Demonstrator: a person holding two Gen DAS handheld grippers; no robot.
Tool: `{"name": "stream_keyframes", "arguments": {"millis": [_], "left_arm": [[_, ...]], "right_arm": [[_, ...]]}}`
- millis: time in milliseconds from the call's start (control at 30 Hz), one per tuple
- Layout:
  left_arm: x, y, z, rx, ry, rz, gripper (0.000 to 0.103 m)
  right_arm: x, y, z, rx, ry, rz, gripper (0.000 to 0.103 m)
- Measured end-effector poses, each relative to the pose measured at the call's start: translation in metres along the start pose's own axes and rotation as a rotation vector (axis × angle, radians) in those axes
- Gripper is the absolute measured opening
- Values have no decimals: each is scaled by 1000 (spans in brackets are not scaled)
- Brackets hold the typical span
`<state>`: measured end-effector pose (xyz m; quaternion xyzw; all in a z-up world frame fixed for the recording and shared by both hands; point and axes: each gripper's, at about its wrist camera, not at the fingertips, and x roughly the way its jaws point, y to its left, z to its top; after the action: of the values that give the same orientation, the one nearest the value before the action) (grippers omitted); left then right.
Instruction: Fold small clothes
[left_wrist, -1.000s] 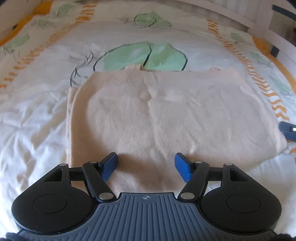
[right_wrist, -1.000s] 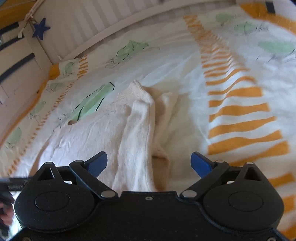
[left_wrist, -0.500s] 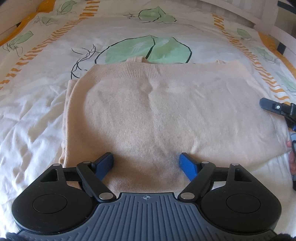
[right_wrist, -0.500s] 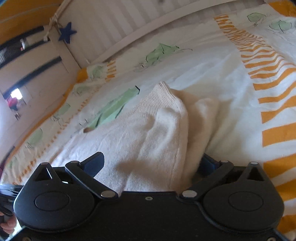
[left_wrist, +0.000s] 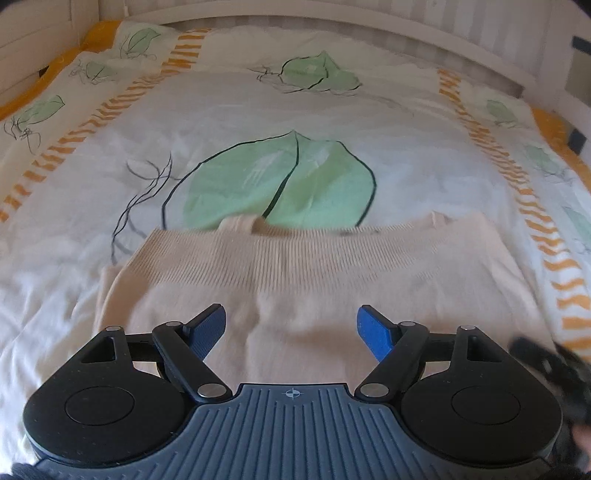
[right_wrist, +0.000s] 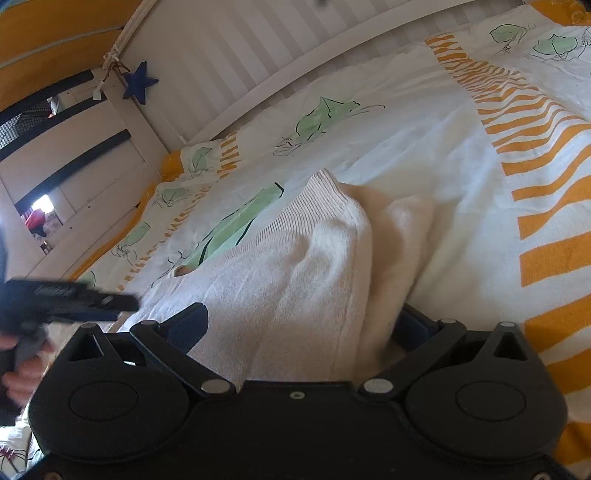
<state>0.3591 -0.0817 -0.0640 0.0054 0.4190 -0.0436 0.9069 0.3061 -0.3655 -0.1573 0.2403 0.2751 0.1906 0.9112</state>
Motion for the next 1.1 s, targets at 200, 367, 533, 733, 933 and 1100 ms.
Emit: {"name": "stream_keyframes", "arguments": {"millis": [200, 367, 533, 733, 933, 1100], "left_arm": [[47, -22, 0, 75, 85, 37, 79], [53, -20, -2, 56, 66, 35, 79], [39, -20, 4, 33, 68, 29, 70], [-2, -27, -29, 64, 21, -17, 70], [6, -33, -50, 131, 39, -14, 71], [-14, -10, -40, 50, 47, -65, 69]], "right_arm": [[1, -2, -1, 7, -6, 6, 103], [0, -3, -1, 9, -7, 8, 103], [0, -3, -2, 11, -8, 7, 103], [0, -3, -1, 14, -6, 7, 103], [1, -2, 2, 21, 9, 2, 103], [6, 3, 13, 12, 86, -25, 103]]}}
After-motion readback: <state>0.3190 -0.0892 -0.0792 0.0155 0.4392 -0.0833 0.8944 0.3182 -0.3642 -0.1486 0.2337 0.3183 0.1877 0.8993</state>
